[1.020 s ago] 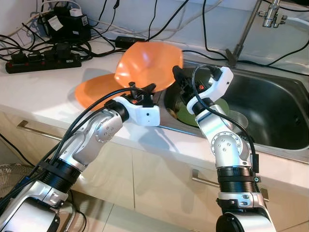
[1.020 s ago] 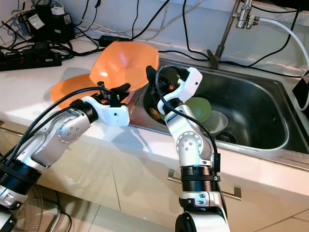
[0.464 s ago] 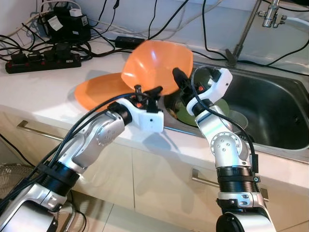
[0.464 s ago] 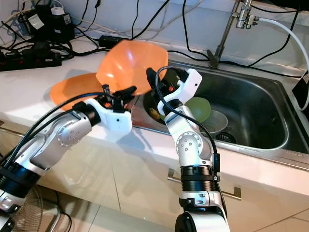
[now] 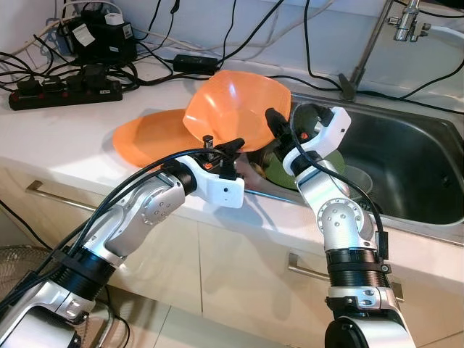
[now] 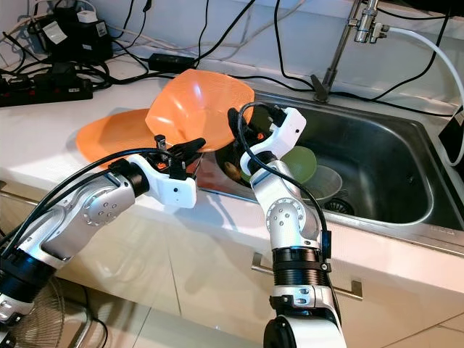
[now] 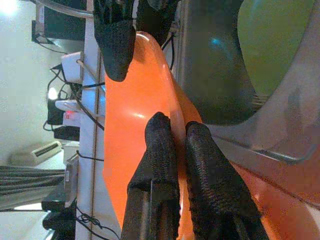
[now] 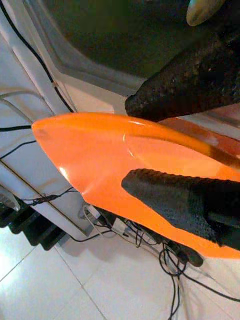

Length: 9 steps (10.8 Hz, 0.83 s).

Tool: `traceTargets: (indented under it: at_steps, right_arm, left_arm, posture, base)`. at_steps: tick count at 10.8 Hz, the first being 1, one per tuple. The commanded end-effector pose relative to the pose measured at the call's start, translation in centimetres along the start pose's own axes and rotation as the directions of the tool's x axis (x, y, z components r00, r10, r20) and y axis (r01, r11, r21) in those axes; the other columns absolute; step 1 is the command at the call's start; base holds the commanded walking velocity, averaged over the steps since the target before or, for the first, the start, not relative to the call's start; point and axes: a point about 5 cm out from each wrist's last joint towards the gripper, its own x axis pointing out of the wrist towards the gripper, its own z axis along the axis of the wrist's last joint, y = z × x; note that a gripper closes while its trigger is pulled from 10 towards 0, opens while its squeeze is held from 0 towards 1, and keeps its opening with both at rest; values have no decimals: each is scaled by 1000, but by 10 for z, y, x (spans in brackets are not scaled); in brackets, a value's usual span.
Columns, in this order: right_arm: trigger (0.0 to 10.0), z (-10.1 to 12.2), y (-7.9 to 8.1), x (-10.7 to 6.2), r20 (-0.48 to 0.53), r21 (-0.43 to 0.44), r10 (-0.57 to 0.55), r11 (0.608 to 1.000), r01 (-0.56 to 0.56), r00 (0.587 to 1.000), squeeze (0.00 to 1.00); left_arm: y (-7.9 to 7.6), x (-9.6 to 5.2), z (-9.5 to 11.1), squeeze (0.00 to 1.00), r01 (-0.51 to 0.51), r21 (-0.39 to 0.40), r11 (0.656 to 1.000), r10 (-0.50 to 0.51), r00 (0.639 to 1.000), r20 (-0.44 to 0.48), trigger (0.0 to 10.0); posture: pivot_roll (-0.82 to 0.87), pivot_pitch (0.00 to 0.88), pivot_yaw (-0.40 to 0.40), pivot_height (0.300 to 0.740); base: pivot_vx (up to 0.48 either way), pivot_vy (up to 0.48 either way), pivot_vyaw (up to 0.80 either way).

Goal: Kitchen organization

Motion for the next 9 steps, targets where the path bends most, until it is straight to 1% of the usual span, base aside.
traceTargets:
  at_steps: [1,3,5,9]
  right_arm:
    - [0,5,11,6,10,6,39,999,-39,999,0]
    - [0,2,15,6,-6,31,63,998,-63,998,0]
    - [0,1,17,6,-13,45,72,996,-72,997,0]
    - [0,-5,19,5,-41,102,94,991,-90,995,0]
  left_arm:
    - [6,1,7,0,-18,39,999,17,999,36,10000]
    - [8,1,6,0,-19,63,998,17,999,33,10000]
    - [8,1,5,0,-25,77,997,22,999,35,10000]
    - [10,1,4,0,-27,117,993,23,999,33,10000]
  posture:
    - [236,5,-47,740]
    - [236,6,-46,740]
    - [237,7,-46,740]
    - [237,3,-46,740]
  base:
    - [0,0,0]
    - [0,0,0]
    - [0,0,0]
    - [0,0,0]
